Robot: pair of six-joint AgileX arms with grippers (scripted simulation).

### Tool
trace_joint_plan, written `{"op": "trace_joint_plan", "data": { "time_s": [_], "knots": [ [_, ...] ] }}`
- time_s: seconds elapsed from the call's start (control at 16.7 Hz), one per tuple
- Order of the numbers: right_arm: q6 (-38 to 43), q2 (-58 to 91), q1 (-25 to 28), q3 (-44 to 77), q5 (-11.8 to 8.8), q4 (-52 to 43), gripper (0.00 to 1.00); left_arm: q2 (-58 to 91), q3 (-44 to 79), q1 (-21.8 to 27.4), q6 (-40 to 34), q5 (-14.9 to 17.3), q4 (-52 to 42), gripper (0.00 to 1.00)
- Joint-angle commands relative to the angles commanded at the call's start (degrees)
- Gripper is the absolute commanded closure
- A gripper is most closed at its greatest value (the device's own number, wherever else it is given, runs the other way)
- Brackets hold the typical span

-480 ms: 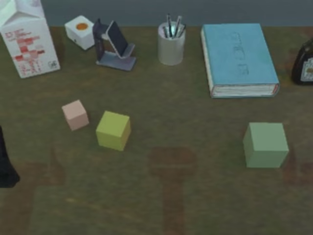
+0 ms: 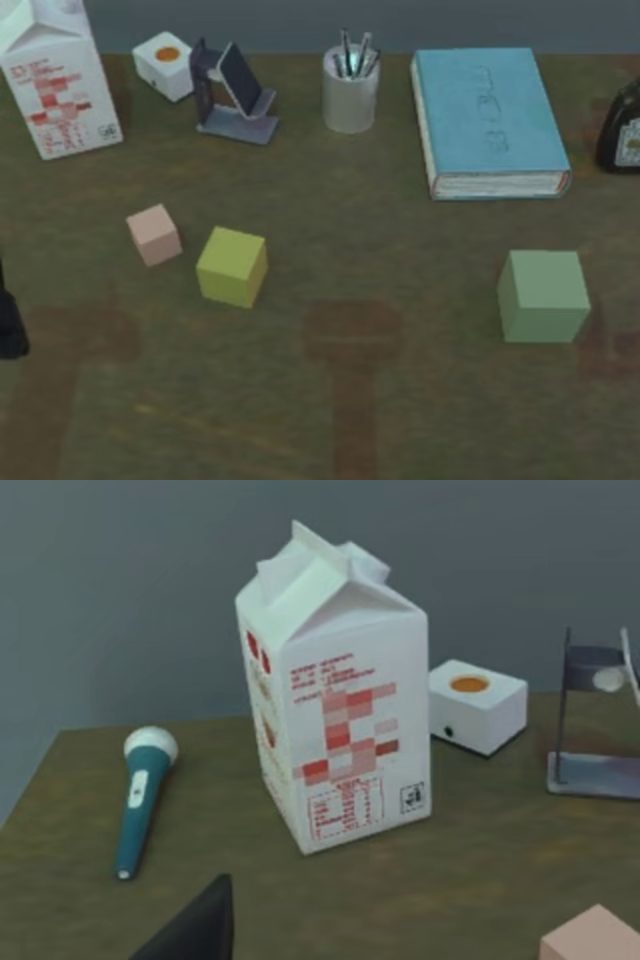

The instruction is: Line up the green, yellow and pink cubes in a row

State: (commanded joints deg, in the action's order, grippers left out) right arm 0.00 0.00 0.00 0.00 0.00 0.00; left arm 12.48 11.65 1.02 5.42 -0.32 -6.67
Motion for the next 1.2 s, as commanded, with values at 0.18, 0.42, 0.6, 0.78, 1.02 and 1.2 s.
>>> {"op": "trace_joint_plan", "data": {
  "time_s": [0.18, 0.42, 0.6, 0.78, 1.02, 1.2],
  "knots": [
    [0.0, 0.0, 0.0, 0.0, 0.0, 0.0, 0.0, 14.2, 11.7, 1.4, 5.4, 0.1, -7.5, 0.0],
    [0.0, 0.0, 0.0, 0.0, 0.0, 0.0, 0.0, 38.5, 30.3, 3.7, 14.2, 0.4, -20.9, 0.0],
    [0.0, 0.0, 0.0, 0.0, 0.0, 0.0, 0.0, 58.4, 45.0, 5.6, 21.3, 0.6, -31.8, 0.0],
    [0.0, 0.0, 0.0, 0.0, 0.0, 0.0, 0.0, 77.6, 59.6, 7.3, 28.1, 0.8, -42.1, 0.0],
    [0.0, 0.0, 0.0, 0.0, 0.0, 0.0, 0.0, 99.0, 77.4, 9.3, 35.9, 0.9, -52.7, 0.0],
    [0.0, 0.0, 0.0, 0.0, 0.0, 0.0, 0.0, 110.3, 88.0, 10.2, 40.1, 0.8, -57.5, 0.0]
  ]
}}
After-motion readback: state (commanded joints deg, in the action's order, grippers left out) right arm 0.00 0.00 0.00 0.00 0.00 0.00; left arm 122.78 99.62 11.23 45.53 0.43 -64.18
